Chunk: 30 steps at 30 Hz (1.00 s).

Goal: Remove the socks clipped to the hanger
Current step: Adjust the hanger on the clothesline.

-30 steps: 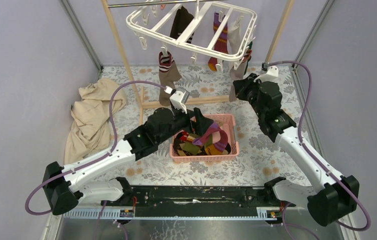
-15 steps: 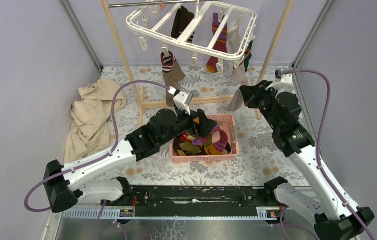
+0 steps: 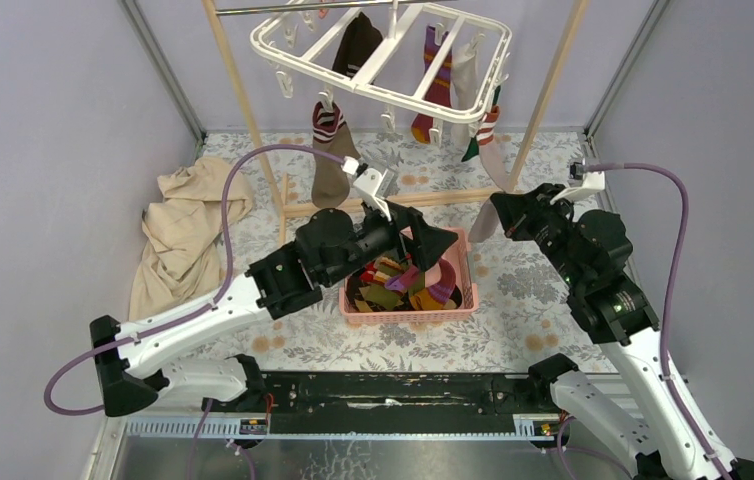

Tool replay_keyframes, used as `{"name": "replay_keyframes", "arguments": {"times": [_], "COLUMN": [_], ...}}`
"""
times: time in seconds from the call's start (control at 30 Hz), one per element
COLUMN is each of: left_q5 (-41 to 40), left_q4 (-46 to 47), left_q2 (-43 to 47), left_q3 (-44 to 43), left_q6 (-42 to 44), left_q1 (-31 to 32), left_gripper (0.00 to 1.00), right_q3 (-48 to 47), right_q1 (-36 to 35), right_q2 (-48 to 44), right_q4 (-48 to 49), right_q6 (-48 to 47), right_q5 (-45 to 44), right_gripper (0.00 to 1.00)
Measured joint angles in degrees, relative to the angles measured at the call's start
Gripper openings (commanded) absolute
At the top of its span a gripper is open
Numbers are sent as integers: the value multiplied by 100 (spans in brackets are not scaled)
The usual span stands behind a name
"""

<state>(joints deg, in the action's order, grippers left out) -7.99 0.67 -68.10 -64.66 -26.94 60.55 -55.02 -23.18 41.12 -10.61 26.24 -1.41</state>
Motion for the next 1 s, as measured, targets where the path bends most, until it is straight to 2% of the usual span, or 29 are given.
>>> {"name": "replay_keyframes", "arguments": {"times": [0.53, 1.0], "left_q5": [-544, -1211], "left_q4": [-619, -1259], "left_q2": [7, 437], "left_q3": [-1134, -1145], "left_q6": [2, 48], "left_q1": [472, 476], "left_gripper": [99, 99], "right_q3": [-310, -807], "right_q1": [0, -192], "right_q2": [-144, 1084], "right_q4": [-280, -90], "right_q6": [160, 323], "right_q5": [710, 1381], "right_gripper": [3, 2]}}
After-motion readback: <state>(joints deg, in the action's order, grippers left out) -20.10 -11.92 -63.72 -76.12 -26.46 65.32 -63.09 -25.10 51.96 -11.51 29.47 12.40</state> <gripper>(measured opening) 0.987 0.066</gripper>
